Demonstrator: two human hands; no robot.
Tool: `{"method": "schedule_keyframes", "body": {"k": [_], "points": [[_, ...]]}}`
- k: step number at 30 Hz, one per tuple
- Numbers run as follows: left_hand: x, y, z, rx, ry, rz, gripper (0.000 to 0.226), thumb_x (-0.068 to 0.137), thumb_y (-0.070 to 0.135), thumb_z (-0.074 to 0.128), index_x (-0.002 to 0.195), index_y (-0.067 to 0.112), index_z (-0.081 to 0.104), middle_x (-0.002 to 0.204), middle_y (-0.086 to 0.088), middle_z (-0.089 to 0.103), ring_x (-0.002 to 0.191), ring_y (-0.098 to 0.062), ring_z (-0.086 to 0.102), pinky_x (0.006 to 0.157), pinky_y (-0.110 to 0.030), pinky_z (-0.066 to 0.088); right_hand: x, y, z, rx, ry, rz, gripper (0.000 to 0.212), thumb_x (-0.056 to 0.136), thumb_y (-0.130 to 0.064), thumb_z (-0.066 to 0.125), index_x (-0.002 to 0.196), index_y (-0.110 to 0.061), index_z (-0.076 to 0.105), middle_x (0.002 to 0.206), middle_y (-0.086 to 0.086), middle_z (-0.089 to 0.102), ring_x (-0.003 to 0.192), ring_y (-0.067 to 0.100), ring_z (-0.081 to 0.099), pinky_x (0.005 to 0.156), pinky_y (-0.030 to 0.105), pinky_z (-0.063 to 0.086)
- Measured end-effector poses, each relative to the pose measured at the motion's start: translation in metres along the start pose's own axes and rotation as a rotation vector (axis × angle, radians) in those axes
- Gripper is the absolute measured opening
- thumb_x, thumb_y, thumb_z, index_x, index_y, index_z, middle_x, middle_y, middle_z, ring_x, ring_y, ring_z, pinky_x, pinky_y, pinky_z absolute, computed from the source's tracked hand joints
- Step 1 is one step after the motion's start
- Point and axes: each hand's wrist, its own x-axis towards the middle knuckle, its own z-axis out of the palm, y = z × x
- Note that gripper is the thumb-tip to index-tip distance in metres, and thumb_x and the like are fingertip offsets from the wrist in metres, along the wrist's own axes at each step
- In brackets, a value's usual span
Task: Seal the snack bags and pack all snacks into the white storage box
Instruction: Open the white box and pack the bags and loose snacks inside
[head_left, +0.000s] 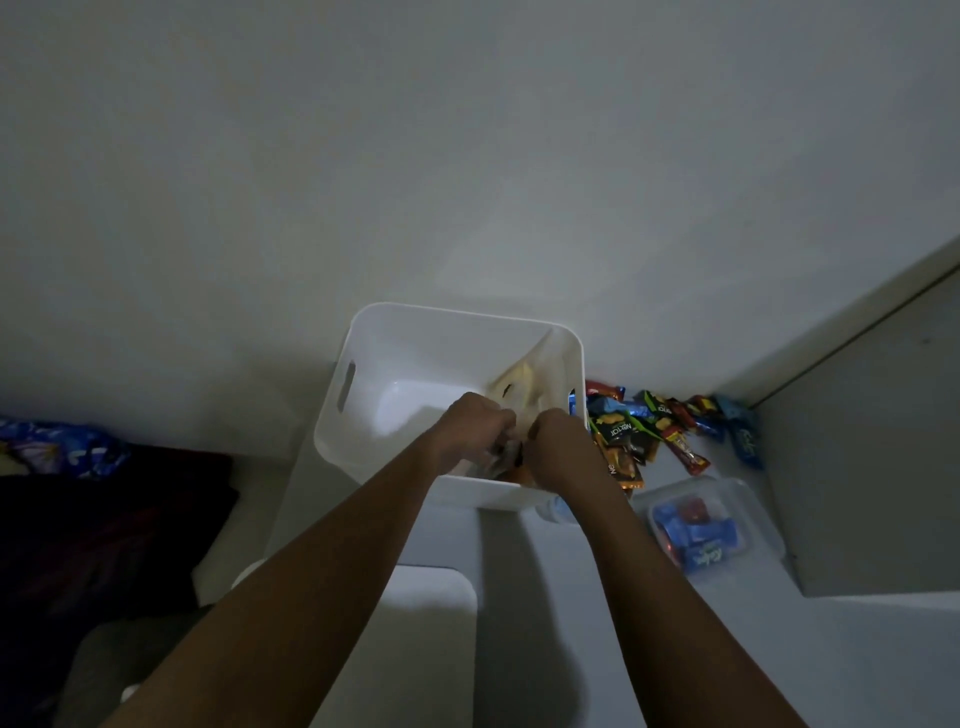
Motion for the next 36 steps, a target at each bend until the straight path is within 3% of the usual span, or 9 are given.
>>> {"method": "schedule_keyframes", "body": {"k": [5, 9, 12, 15, 20, 25, 29, 32, 36], "points": [[0.003, 0.005, 0.013, -0.016, -0.167, -0.083, 0.044, 0.095, 0.048, 0.045, 0.087, 0.012, 0.068, 0.097, -0.015, 0.072, 0.09, -0.034, 0.069, 0.07, -0.036, 0.057, -0.002, 0.012, -0.01, -0.065, 0.022, 0.002, 0.028, 0.086, -0.015, 0.066, 0.11, -0.001, 0.064, 0.107, 0.017, 0.068, 0.095, 0.031, 0.067, 0.08, 0.035, 0.055], [0.01, 0.005, 0.024, 0.167, -0.116, -0.048, 0.033, 0.097, 0.026, 0.05, 0.126, 0.014, 0.055, 0.118, -0.013, 0.063, 0.105, -0.033, 0.064, 0.086, -0.045, 0.058, -0.004, 0.016, -0.018, -0.055, 0.128, 0.002, 0.027, 0.092, -0.006, 0.055, 0.118, -0.003, 0.06, 0.118, 0.019, 0.065, 0.106, 0.033, 0.064, 0.087, 0.037, 0.052], [0.025, -0.003, 0.029, 0.251, -0.102, 0.042, 0.078, 0.087, 0.022, 0.064, 0.153, 0.022, 0.021, 0.145, -0.01, 0.046, 0.124, -0.033, 0.052, 0.099, -0.044, 0.05, -0.003, 0.02, -0.021, -0.01, 0.228, -0.009, 0.026, 0.092, -0.007, 0.051, 0.115, -0.006, 0.062, 0.115, 0.015, 0.067, 0.102, 0.03, 0.065, 0.078, 0.032, 0.05], [0.054, -0.019, 0.032, 0.352, -0.094, 0.088, 0.114, 0.07, 0.021, 0.079, 0.155, 0.035, 0.004, 0.159, -0.007, 0.026, 0.134, -0.031, 0.043, 0.103, -0.045, 0.048, 0.001, 0.029, -0.02, 0.087, 0.307, -0.003, 0.032, 0.09, -0.013, 0.055, 0.121, -0.012, 0.061, 0.119, 0.011, 0.064, 0.104, 0.028, 0.063, 0.075, 0.031, 0.045], [0.056, -0.017, 0.032, 0.555, -0.129, 0.18, 0.134, 0.064, 0.008, 0.086, 0.155, 0.023, -0.012, 0.161, -0.009, 0.015, 0.144, -0.034, 0.026, 0.111, -0.045, 0.038, 0.006, 0.043, -0.014, 0.204, 0.267, -0.04, 0.035, 0.085, -0.02, 0.056, 0.119, -0.02, 0.051, 0.112, 0.007, 0.06, 0.095, 0.029, 0.062, 0.079, 0.046, 0.055], [0.067, -0.021, 0.037, 0.627, -0.134, 0.205, 0.145, 0.056, 0.015, 0.091, 0.155, 0.027, -0.013, 0.164, -0.007, 0.003, 0.149, -0.031, 0.014, 0.114, -0.041, 0.033, 0.013, 0.046, -0.005, 0.291, 0.286, -0.021, 0.043, 0.087, -0.006, 0.055, 0.126, -0.022, 0.047, 0.116, 0.007, 0.059, 0.095, 0.029, 0.063, 0.079, 0.048, 0.056], [0.067, -0.02, 0.033, 0.604, -0.132, 0.254, 0.137, 0.054, 0.021, 0.093, 0.157, 0.022, 0.001, 0.161, -0.004, 0.017, 0.145, -0.027, 0.023, 0.115, -0.039, 0.033, 0.012, 0.051, -0.005, 0.33, 0.283, -0.049, 0.041, 0.088, -0.011, 0.056, 0.126, -0.023, 0.048, 0.115, 0.005, 0.059, 0.098, 0.027, 0.062, 0.081, 0.046, 0.055], [0.064, -0.012, 0.028, 0.625, -0.097, 0.302, 0.131, 0.052, 0.032, 0.092, 0.155, 0.021, 0.011, 0.155, -0.005, 0.028, 0.14, -0.026, 0.033, 0.111, -0.045, 0.04, 0.005, 0.059, -0.009, 0.332, 0.316, -0.09, 0.035, 0.09, -0.024, 0.061, 0.124, -0.022, 0.052, 0.108, -0.003, 0.059, 0.095, 0.021, 0.06, 0.078, 0.034, 0.048], [0.043, 0.023, 0.032, 0.478, 0.079, 0.278, 0.104, 0.08, 0.007, 0.069, 0.157, 0.019, 0.0, 0.162, -0.011, 0.015, 0.148, -0.031, 0.019, 0.116, -0.046, 0.032, -0.007, 0.084, -0.013, 0.408, 0.372, -0.031, 0.04, 0.095, -0.031, 0.057, 0.132, -0.016, 0.053, 0.123, 0.004, 0.065, 0.107, 0.023, 0.063, 0.088, 0.037, 0.052]]}}
